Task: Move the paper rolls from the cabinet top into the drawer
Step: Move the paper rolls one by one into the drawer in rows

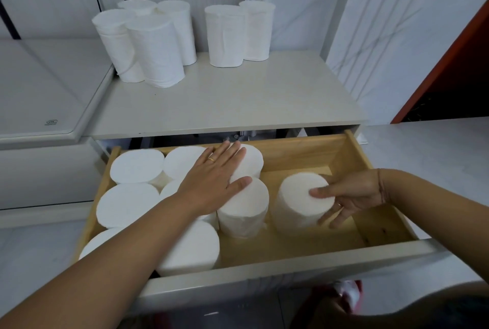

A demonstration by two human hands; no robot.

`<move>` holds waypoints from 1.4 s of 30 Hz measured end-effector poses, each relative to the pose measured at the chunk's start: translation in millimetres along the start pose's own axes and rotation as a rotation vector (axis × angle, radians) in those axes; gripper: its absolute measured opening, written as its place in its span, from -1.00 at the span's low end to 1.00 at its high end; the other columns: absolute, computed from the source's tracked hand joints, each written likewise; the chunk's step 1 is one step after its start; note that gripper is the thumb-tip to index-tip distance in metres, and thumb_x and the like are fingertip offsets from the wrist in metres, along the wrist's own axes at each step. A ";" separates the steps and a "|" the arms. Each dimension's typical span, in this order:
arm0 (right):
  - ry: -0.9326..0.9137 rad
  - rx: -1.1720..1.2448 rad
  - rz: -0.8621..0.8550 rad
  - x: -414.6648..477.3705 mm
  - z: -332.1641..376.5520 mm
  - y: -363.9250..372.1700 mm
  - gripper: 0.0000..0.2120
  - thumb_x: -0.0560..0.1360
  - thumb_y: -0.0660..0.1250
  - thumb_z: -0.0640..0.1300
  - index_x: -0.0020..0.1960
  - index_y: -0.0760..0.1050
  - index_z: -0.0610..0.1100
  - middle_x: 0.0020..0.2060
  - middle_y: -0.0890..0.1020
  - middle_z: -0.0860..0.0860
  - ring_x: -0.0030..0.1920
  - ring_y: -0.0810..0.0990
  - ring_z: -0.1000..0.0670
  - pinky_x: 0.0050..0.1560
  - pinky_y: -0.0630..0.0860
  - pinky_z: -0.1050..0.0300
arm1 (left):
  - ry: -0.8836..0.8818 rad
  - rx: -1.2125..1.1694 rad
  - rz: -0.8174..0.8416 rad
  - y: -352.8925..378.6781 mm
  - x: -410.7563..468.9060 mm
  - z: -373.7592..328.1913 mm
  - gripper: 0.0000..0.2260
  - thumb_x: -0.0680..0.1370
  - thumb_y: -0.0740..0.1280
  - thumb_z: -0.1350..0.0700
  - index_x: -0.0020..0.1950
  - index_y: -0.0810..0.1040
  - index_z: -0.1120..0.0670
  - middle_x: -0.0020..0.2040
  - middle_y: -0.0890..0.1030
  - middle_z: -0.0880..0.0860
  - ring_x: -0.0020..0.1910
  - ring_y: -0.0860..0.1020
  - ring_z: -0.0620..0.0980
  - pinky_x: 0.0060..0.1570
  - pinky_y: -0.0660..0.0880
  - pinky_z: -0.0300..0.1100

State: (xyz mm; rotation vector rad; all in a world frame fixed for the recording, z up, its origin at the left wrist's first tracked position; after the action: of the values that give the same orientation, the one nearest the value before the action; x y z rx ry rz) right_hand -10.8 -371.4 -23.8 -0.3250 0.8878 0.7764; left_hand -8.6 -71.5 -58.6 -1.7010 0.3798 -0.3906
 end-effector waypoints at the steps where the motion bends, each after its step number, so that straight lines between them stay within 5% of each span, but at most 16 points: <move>1: 0.025 -0.005 0.059 -1.9 -1.6 5.4 -0.10 0.15 0.61 0.10 0.37 0.25 0.06 0.32 0.42 -0.24 0.28 0.49 -0.28 0.29 0.44 -0.22 | -0.001 0.001 0.004 0.1 0.1 -0.1 -0.30 0.47 -0.29 -0.35 0.54 -0.14 -0.03 0.56 -0.17 -0.10 0.49 -0.26 -0.16 0.45 -0.26 -0.14; 6: 0.082 -0.088 0.184 3.9 -11.6 38.0 -0.54 0.43 0.39 0.01 0.29 0.36 0.08 0.29 0.49 -0.08 0.31 0.48 -0.12 0.28 0.49 -0.01 | -0.007 0.001 -0.004 -0.2 0.0 -1.2 -0.32 0.49 -0.26 -0.32 0.54 -0.14 -0.03 0.56 -0.17 -0.09 0.50 -0.25 -0.15 0.45 -0.26 -0.14; 13: 0.068 -0.051 0.090 32.8 -5.8 74.8 -0.75 0.46 0.39 0.03 0.13 0.54 0.09 0.16 0.62 -0.08 0.16 0.53 -0.10 0.15 0.52 0.09 | -0.027 0.018 0.011 -1.5 -0.5 -4.4 -0.39 0.56 -0.20 -0.25 0.54 -0.16 -0.01 0.56 -0.18 -0.07 0.50 -0.24 -0.12 0.46 -0.25 -0.11; 21: 0.127 -0.108 0.039 36.3 1.6 87.2 -0.51 0.29 0.42 0.15 0.14 0.50 -0.05 0.05 0.63 -0.02 0.04 0.59 0.02 0.05 0.55 0.21 | -0.022 0.031 -0.009 -0.7 -0.6 -5.0 -0.41 0.57 -0.19 -0.22 0.54 -0.15 0.01 0.56 -0.16 -0.04 0.51 -0.21 -0.10 0.46 -0.25 -0.11; 24: 0.130 -0.133 0.016 36.1 1.7 88.8 -0.48 0.27 0.42 0.19 0.14 0.51 -0.06 0.05 0.62 -0.03 0.06 0.57 0.00 0.17 0.50 0.14 | -0.032 0.033 -0.006 -0.3 0.0 -5.5 -0.39 0.56 -0.21 -0.24 0.54 -0.16 0.01 0.56 -0.17 -0.04 0.51 -0.22 -0.10 0.45 -0.26 -0.11; 28: 0.137 -0.200 -0.001 34.2 1.9 88.2 -0.38 0.26 0.41 0.23 0.20 0.49 -0.10 0.20 0.58 -0.19 0.09 0.51 -0.07 0.31 0.42 0.01 | 0.003 -0.028 0.108 -4.6 0.9 -2.4 -0.09 0.35 -0.17 -0.52 0.53 -0.21 0.00 0.55 -0.25 -0.04 0.49 -0.31 -0.11 0.45 -0.29 -0.06; 31: 0.139 -0.207 -0.005 34.2 2.3 87.7 -0.32 0.28 0.40 0.23 0.28 0.46 -0.12 0.19 0.57 -0.19 0.07 0.52 -0.07 0.23 0.45 0.06 | 0.058 -0.030 0.180 -7.2 0.9 0.9 0.05 0.23 -0.02 -0.61 0.52 -0.22 -0.04 0.54 -0.30 -0.05 0.47 -0.37 -0.12 0.44 -0.33 -0.03; 42: 0.115 -0.203 0.011 30.6 -2.5 86.1 -0.42 0.26 0.42 0.25 0.19 0.51 -0.01 0.23 0.58 -0.13 0.20 0.53 -0.11 0.34 0.42 -0.04 | 0.055 -0.012 0.123 -0.6 1.3 -0.2 0.05 0.20 -0.09 -0.63 0.52 -0.23 -0.06 0.55 -0.26 -0.07 0.47 -0.36 -0.12 0.42 -0.34 -0.04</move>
State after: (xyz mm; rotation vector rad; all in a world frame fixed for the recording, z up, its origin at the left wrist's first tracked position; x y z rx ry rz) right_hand -62.7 -299.2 -44.9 -0.5482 0.9208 0.8663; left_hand -7.5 -72.1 -58.0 -1.6716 0.5252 -0.3462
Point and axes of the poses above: each hand's wrist, its own x-axis towards the middle knuckle, its own y-axis out of the palm, z = x × y, the point moved 1 cm from there along x, towards the middle knuckle
